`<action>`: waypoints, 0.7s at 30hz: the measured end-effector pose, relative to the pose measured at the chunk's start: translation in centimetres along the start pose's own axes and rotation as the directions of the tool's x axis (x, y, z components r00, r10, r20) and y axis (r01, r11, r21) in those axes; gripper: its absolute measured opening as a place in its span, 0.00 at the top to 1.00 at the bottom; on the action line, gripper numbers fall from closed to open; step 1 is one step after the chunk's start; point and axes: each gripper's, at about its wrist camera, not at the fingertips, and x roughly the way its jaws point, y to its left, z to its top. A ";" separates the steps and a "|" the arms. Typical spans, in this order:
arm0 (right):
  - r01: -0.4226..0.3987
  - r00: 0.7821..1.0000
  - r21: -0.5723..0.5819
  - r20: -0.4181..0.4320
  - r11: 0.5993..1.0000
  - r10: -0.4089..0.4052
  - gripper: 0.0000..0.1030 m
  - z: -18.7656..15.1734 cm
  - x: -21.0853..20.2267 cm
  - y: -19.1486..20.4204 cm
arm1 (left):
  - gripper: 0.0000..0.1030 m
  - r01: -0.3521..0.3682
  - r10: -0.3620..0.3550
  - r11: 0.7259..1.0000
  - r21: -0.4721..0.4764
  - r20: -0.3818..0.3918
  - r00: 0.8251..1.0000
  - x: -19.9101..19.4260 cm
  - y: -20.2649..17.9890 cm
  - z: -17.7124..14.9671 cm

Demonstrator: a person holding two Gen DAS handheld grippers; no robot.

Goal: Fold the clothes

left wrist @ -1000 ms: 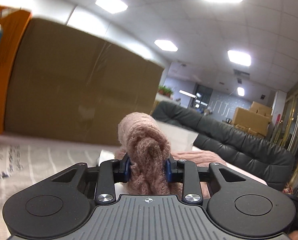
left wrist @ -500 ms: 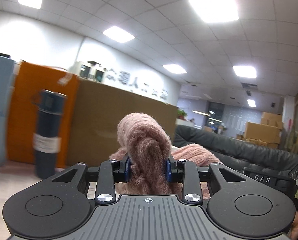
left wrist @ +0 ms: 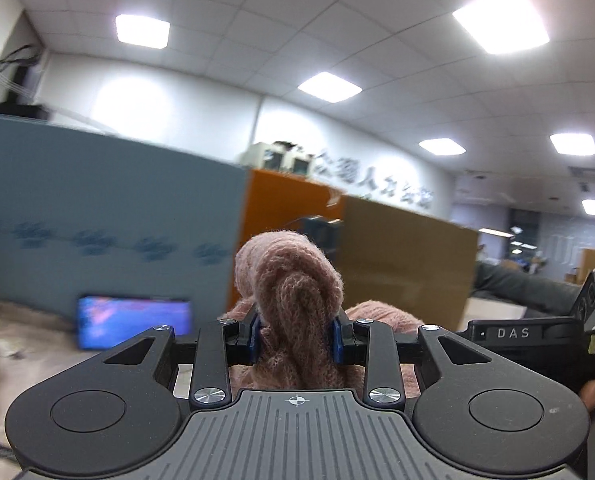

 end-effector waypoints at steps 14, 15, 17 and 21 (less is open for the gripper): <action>0.199 0.980 -0.191 0.025 0.961 -0.198 0.56 -1.4 3.2 1.2 | 0.17 -0.070 0.035 0.963 -0.262 -0.137 0.990 0.9 7.3 -3.0; 0.202 0.979 -0.213 0.053 0.956 -0.195 0.54 -1.3 2.9 1.6 | 0.14 -0.077 0.041 0.954 -0.289 -0.130 0.991 0.7 7.9 -3.2; 0.209 0.976 -0.258 0.109 0.943 -0.186 0.49 -1.1 2.2 2.5 | 0.12 -0.110 0.071 0.934 -0.341 -0.126 0.989 0.1 8.9 -3.3; 0.076 0.996 -0.390 0.072 0.918 -0.052 0.22 -2.0 1.8 5.2 | 0.12 -0.213 0.168 0.890 -0.402 -0.144 0.975 -0.4 10.6 -3.1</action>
